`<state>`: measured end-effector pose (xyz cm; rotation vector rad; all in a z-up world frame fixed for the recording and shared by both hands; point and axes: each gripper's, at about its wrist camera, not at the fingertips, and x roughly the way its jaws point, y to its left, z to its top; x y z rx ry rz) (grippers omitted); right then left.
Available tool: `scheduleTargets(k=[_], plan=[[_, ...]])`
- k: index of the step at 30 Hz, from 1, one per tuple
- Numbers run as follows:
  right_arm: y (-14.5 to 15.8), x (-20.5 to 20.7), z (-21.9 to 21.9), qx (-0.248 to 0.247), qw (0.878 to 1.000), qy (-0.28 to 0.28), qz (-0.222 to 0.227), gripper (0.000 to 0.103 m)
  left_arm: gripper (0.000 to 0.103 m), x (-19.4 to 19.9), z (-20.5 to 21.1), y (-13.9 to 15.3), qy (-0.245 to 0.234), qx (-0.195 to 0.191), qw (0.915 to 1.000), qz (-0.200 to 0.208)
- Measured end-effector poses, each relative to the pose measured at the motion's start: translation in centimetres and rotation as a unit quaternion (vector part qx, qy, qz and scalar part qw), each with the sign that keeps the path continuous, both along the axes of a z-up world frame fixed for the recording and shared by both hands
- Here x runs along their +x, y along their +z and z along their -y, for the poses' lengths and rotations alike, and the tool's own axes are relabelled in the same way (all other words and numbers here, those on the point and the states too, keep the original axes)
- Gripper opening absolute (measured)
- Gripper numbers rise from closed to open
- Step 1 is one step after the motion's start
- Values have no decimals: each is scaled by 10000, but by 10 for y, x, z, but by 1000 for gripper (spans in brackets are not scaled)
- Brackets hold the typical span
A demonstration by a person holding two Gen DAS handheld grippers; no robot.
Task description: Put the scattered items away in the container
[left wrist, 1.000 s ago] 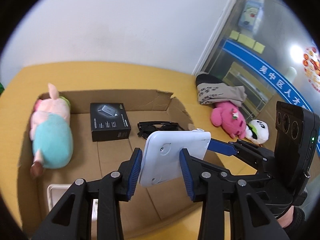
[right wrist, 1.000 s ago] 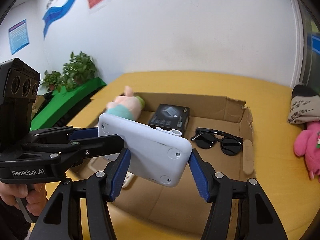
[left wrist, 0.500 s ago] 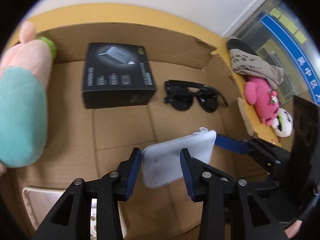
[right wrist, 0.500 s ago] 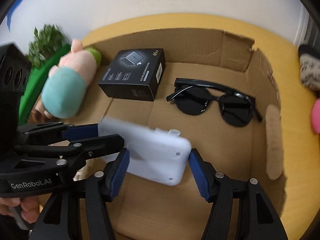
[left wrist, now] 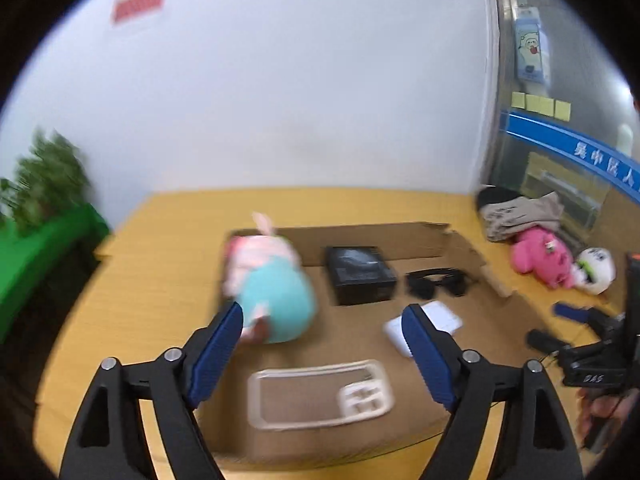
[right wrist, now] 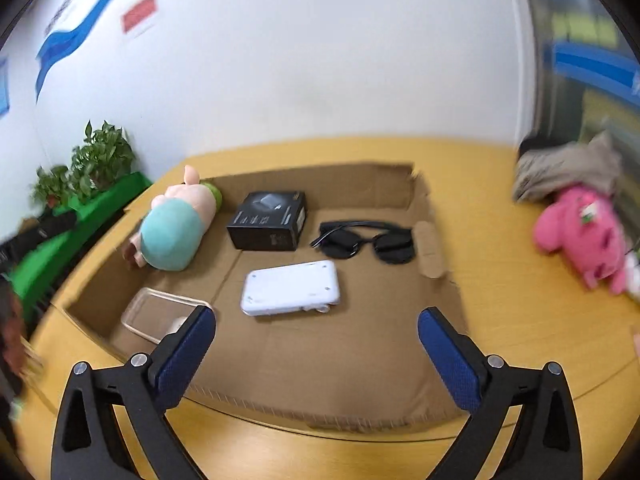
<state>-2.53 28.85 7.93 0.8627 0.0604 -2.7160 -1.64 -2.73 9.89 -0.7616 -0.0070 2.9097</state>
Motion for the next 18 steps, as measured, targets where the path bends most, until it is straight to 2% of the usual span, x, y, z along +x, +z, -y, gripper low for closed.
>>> scheduleTargets(k=[2,4,6,7,8,10,12,15,18], plan=[[-12,13,5,212,9990,2,-386,103,83,10,1,-20,42,-63,10000,12],[-30,15,13,401,9981,33,-474,103,83,11,-6,-48,-34,-163,9998,137],[-42,15,15,310,9985,80,-453,103,83,8,-14,-76,-16,-275,9990,346],[-43,17,12,149,9986,61,-505,103,84,9,-15,-84,46,-216,9994,248],[-45,16,10,25,9987,65,-502,103,86,13,-14,-86,134,-86,9999,-9],[-49,14,11,-30,9979,19,-645,103,88,12,-19,-89,301,-91,9993,-209],[-52,12,14,-39,9969,-22,-788,103,93,9,-25,-92,354,-247,9986,-295],[-55,7,16,-49,9961,-19,-882,103,102,5,-25,-96,222,-212,9987,-406],[-57,7,18,-34,9961,-44,-886,103,102,7,-25,-97,214,-231,9987,-412]])
